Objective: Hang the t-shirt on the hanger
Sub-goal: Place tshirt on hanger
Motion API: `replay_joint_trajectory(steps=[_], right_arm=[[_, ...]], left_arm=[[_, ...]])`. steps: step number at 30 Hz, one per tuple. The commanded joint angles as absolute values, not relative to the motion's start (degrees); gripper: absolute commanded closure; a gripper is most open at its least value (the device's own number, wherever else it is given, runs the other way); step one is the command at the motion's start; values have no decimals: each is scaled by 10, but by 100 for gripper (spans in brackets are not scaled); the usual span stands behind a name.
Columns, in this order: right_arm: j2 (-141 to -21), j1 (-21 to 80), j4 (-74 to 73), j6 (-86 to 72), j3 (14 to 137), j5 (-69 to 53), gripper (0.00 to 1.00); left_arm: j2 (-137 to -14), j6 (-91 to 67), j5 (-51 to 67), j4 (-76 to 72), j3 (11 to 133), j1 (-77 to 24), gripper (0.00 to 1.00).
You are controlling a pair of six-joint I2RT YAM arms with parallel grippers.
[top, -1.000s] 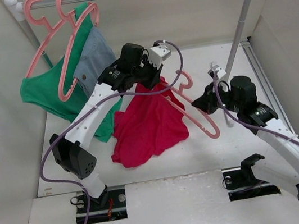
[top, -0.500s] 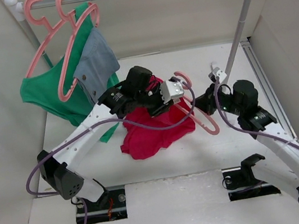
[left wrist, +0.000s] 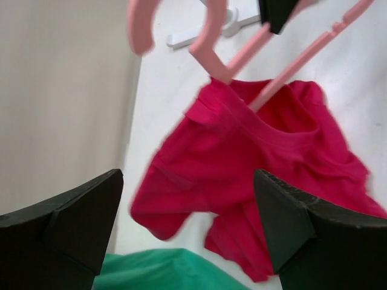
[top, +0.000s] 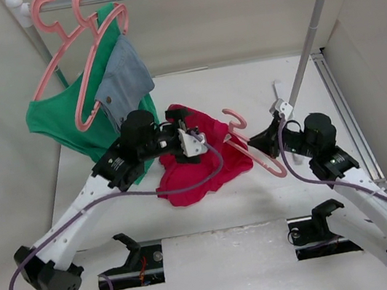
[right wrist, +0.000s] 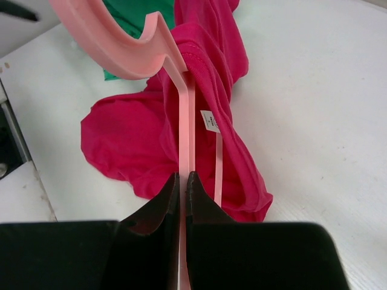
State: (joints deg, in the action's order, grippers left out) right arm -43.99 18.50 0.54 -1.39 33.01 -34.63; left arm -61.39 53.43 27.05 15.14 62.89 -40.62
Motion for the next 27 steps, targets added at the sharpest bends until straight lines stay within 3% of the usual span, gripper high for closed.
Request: replay_joint_trajectory(steps=[1, 13, 16, 17, 18, 21, 22, 25, 27], right_arm=[[-444, 196, 64, 5, 353, -384, 100], [-438, 206, 64, 11, 364, -400, 100], [-438, 207, 64, 11, 369, -400, 100], [-438, 207, 64, 11, 369, -400, 100], [-438, 207, 64, 16, 374, -400, 100], [-443, 207, 64, 16, 374, -400, 100], [-443, 207, 64, 16, 374, -400, 100], [-456, 207, 64, 16, 374, -400, 100], [-461, 213, 64, 21, 380, -400, 100]], left_arm=[[-682, 590, 291, 113, 668, -396, 12], [-807, 727, 356, 187, 700, -378, 10], [-830, 715, 356, 179, 706, -378, 16], [-838, 715, 362, 179, 706, -378, 20], [-838, 709, 362, 189, 713, -378, 34], [-838, 703, 377, 195, 708, -378, 55], [-838, 696, 377, 195, 708, -378, 71], [-825, 665, 383, 184, 688, -378, 98], [-818, 648, 377, 171, 676, -378, 100]])
